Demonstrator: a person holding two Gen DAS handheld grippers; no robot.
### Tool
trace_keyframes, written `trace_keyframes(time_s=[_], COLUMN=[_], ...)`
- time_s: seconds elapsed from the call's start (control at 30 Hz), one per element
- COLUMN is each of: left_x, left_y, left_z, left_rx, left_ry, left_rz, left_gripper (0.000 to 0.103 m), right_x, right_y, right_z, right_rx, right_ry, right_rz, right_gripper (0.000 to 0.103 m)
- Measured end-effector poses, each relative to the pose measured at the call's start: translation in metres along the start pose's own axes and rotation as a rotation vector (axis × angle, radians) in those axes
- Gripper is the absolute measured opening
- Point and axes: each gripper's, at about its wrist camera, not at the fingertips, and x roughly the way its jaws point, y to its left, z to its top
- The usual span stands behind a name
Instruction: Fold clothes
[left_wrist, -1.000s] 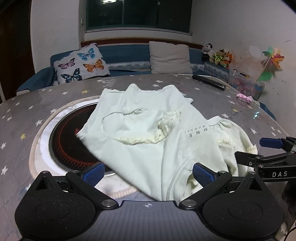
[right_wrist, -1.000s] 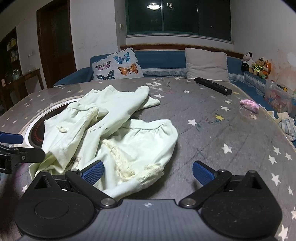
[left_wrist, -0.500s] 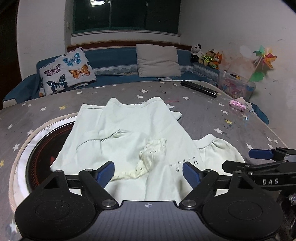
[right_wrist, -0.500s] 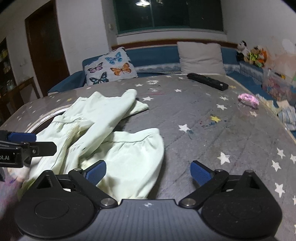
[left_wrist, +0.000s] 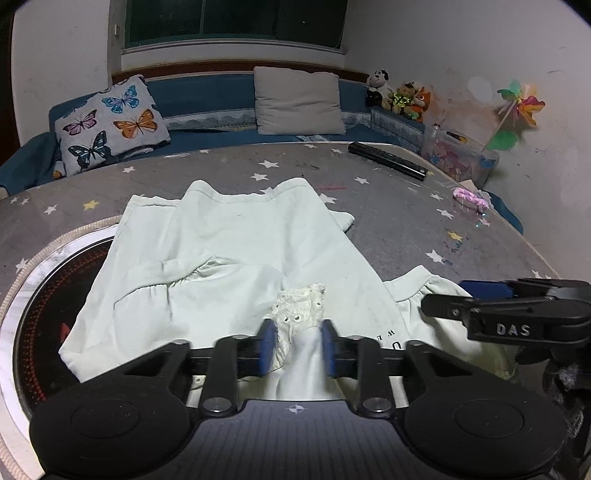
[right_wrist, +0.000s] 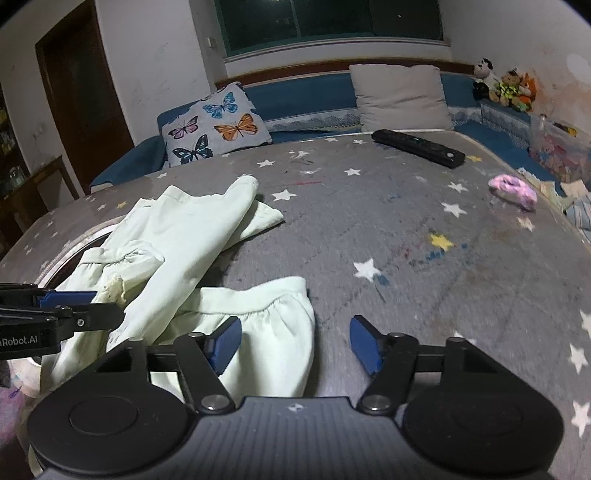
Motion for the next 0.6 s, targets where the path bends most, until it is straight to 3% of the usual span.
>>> trace_keyframes(time_s=[0.03,0.1,0.2,0.27,0.6], left_x=[-0.001,-0.005,-0.013,-0.022,-0.08], left_y=[0.001,0.003,0.009,0.014,0.055], left_z=[0.0,-0.001,-0.002,-0.002,-0.016], left_rx=[0.0,-0.007,-0.027,-0.044,-0.153], left_ry=[-0.003,-0.011,-0.032,-0.051,-0.153], left_rz=[-0.001,0.004,0.017,0.031,0.127], left_gripper=[0.016,0.013,0.011,0.01,0.009], right_x=[0.001,0.003,0.003,0.0,-0.046], right_y=[0.001,0.001,0.003,0.003,-0.004], right_z=[0.001,0.002,0.001,0.0,-0.004], right_rx=[-0.001,-0.001,0.006,0.012,0.041], right_ry=[0.0,0.002,0.004,-0.002,-0.104], right_rz=[0.004,0.013,0.025,0.023,0.013], right_gripper=[0.051,0.032,0.012,0.006,0.002])
